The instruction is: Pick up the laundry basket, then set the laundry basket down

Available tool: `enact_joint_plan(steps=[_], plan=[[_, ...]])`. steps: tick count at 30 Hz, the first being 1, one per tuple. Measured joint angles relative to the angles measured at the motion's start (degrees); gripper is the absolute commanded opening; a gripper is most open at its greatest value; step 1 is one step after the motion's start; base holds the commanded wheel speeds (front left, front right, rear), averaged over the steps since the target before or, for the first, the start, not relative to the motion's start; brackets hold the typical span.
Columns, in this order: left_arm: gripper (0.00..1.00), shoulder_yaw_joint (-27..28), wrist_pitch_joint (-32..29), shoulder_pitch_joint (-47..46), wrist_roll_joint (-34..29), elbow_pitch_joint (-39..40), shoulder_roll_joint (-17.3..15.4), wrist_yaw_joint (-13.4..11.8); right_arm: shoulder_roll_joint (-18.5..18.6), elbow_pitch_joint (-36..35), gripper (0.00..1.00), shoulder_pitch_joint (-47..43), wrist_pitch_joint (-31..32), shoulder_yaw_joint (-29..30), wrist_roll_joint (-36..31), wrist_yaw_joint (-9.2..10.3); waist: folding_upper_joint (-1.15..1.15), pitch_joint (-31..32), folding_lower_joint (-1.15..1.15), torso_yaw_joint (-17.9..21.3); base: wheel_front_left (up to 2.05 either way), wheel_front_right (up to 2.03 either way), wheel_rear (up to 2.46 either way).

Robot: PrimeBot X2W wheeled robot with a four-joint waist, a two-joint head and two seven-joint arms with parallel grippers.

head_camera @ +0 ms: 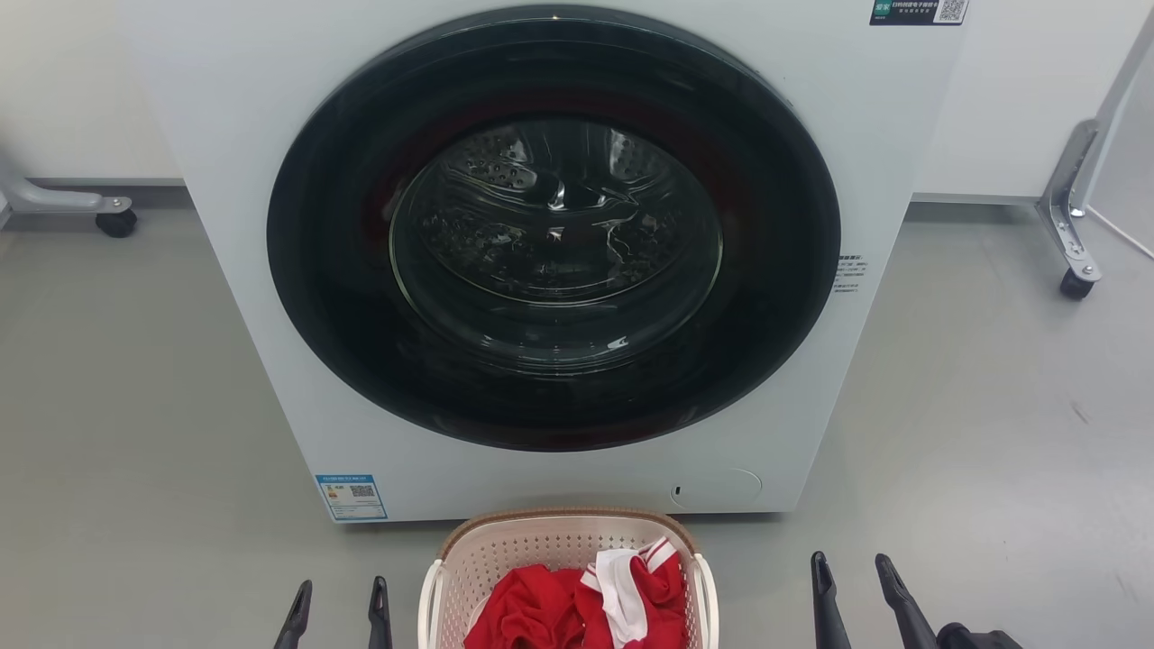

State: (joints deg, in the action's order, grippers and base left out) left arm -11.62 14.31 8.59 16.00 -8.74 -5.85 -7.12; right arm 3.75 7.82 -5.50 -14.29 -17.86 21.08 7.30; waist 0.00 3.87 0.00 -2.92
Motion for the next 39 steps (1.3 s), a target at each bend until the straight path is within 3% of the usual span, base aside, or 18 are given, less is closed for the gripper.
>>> enact_joint_plan(steps=[1,2,14,39], plan=[[1.00,0.08,0.00,0.00,-0.09,0.08,0.05,0.00,-0.04,-0.02,1.00,0.00,0.00,0.10,-0.14,0.00,0.00,-0.03,0.00,0.02,0.00,0.00,0.00],[0.00,0.15,0.00,0.00,-0.15,0.12,0.10,0.00,-0.08,-0.05,0.00,0.00,0.00,0.19,-0.21,0.00,0.00,-0.06,0.00,0.05,0.00,0.00,0.00],[0.00,0.96,-1.24,0.92,2.89,-3.38,0.51,0.67,-0.14,3.35,0.00,-1.31,1.20,1.41,2.98,-0.78,0.00,-0.34,0.00,0.24,0.00,0.00,0.00],[0.00,5.63,-7.28,-2.74,24.37,-4.87,1.15,4.58,-0.55,4.83,0.00,1.66,7.22,8.51,22.98,-4.41,0.00,-1.40,0.01,1.02,0.00,0.00,0.00]])
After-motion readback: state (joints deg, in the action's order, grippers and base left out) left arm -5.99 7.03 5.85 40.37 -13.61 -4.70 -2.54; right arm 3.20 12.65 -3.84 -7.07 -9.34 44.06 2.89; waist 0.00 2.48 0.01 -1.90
